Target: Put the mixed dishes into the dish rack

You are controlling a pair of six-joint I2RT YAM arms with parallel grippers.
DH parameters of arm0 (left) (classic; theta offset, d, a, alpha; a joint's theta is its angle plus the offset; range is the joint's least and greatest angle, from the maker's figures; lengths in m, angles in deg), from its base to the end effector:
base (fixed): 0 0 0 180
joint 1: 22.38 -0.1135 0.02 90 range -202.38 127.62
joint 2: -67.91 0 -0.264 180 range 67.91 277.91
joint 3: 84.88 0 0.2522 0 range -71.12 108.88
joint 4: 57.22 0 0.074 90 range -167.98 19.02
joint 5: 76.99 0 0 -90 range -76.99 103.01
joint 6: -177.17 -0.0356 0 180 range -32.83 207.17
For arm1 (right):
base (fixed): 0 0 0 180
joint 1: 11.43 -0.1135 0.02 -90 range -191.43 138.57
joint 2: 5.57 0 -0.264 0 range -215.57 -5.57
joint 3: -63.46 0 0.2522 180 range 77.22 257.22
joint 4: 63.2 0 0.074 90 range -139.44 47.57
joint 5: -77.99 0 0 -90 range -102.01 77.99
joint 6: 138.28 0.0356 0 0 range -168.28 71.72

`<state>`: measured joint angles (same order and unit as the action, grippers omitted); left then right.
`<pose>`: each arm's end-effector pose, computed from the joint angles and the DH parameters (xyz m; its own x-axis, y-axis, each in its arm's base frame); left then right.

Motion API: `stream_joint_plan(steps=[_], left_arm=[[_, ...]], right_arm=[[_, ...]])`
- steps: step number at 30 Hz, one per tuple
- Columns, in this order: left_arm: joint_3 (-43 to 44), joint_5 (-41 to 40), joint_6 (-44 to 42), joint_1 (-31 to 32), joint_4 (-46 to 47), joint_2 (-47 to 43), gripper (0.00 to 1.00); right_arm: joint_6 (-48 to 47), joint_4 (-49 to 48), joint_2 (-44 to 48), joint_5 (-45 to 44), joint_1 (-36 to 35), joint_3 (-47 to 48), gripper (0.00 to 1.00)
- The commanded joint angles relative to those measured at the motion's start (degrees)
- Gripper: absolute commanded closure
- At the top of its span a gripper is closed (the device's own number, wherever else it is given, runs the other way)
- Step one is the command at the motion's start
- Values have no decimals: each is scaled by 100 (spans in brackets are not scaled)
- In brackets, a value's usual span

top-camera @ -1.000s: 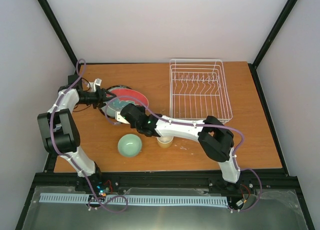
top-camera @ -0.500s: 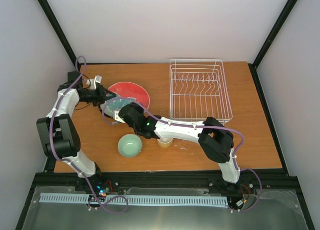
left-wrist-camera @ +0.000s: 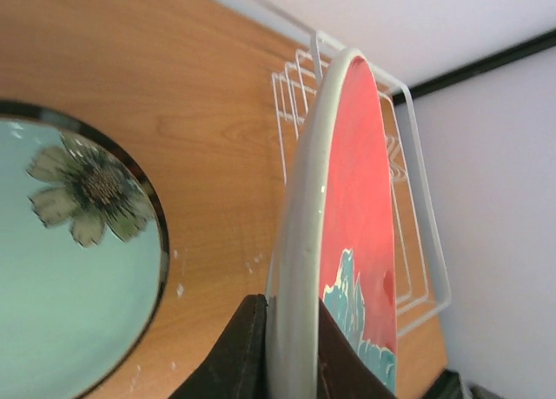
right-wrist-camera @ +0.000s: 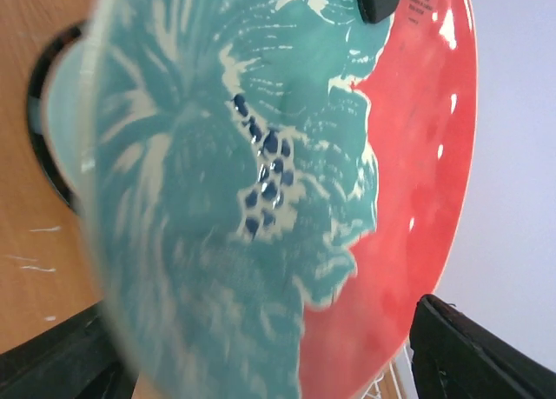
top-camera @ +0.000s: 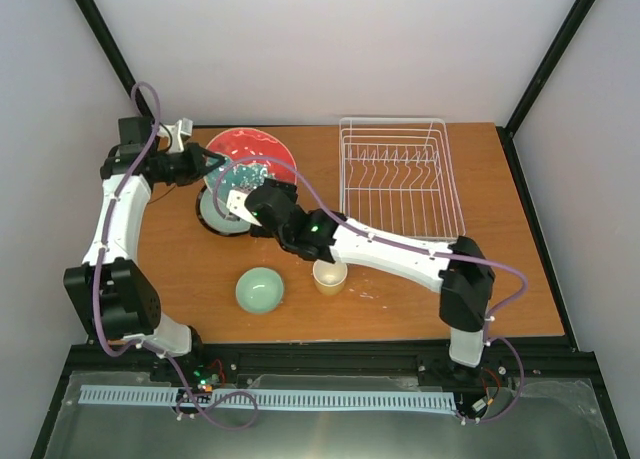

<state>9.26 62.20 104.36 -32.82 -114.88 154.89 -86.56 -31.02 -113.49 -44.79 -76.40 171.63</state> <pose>0.3178 0.0312 0.3335 -0.8299 -0.3493 -0.4351 0.1149 0.6560 -0.7459 0.2043 0.3920 0.3108 0.1758 -0.8545 -0.4888 -0.5840 0.3092 -0.7505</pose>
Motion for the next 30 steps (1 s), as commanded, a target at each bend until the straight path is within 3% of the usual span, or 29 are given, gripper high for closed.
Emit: stream_joint_plan(steps=[1,5,10,12,14,17,19,23,25,26,30], left_arm=[[186,-638,176,-33,1161,-325,99],[572,-818,228,-29,969,-262,99],[1045,-1190,271,182,754,-216,99],[1329,-1515,147,444,606,-184,99],[1560,-1793,-22,709,588,-194,99],[1592,-1919,-86,893,693,-306,100],[1745,-1896,2,894,466,-194,99],[2312,-1803,200,899,-68,224,99],[2531,-1829,204,910,-101,277,99],[2614,-1851,185,912,-109,286,99],[2671,-1849,52,912,-93,263,99]], right_arm=[[950,278,1012,528,-46,295,18],[1367,224,1666,725,-38,-47,15],[1724,187,1870,-124,97,-369,12],[2386,528,1822,-47,363,-215,11],[3201,1019,1766,665,836,94,11],[4071,1412,1741,2491,1667,384,13],[3665,1422,1821,2622,1669,357,17],[1191,929,1791,30,664,-329,15],[497,403,1801,-545,518,-793,12],[677,341,1846,-461,586,-799,12],[3043,906,2022,1934,1632,-159,14]])
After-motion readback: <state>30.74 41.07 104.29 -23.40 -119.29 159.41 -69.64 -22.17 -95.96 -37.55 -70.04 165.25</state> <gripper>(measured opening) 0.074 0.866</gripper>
